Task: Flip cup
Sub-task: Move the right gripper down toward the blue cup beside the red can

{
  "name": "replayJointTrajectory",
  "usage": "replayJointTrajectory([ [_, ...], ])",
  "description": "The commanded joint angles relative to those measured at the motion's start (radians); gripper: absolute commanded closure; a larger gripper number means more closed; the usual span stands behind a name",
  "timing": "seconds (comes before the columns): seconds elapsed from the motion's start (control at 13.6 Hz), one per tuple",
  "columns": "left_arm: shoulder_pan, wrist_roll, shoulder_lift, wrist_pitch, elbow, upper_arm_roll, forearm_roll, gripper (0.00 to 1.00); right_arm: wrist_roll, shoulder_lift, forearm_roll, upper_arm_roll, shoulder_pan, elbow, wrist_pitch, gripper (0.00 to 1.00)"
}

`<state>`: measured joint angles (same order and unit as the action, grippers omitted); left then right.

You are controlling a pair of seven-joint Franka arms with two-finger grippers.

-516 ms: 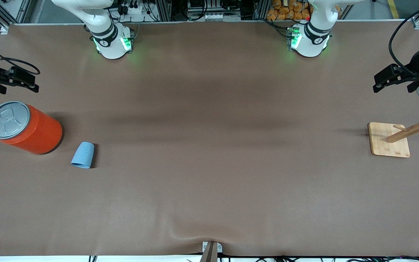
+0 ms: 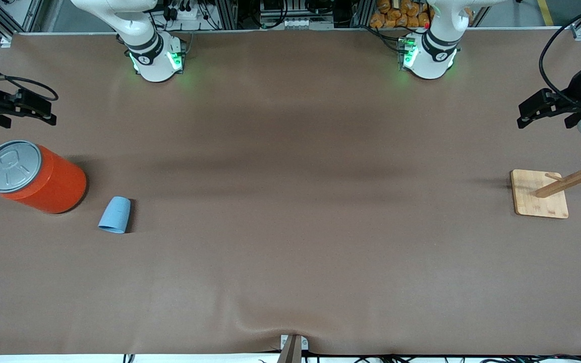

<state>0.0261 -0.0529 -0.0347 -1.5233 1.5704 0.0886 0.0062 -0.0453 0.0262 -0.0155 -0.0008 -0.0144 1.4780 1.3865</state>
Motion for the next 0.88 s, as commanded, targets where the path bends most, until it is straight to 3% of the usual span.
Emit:
replayJointTrajectory([
  [0.0,0.003,0.013,0.007,0.018,-0.021,0.003,-0.005,0.00,0.010,0.012,-0.006,0.004,-0.042,-0.018,0.011,0.00],
  [0.52,0.012,0.015,0.007,0.018,-0.015,-0.001,-0.022,0.00,0.007,0.219,-0.006,0.001,-0.096,-0.007,0.238,0.00],
  [0.81,0.014,0.016,0.007,0.018,-0.015,-0.001,-0.022,0.00,0.008,0.339,-0.006,0.004,-0.058,-0.007,0.321,0.00],
])
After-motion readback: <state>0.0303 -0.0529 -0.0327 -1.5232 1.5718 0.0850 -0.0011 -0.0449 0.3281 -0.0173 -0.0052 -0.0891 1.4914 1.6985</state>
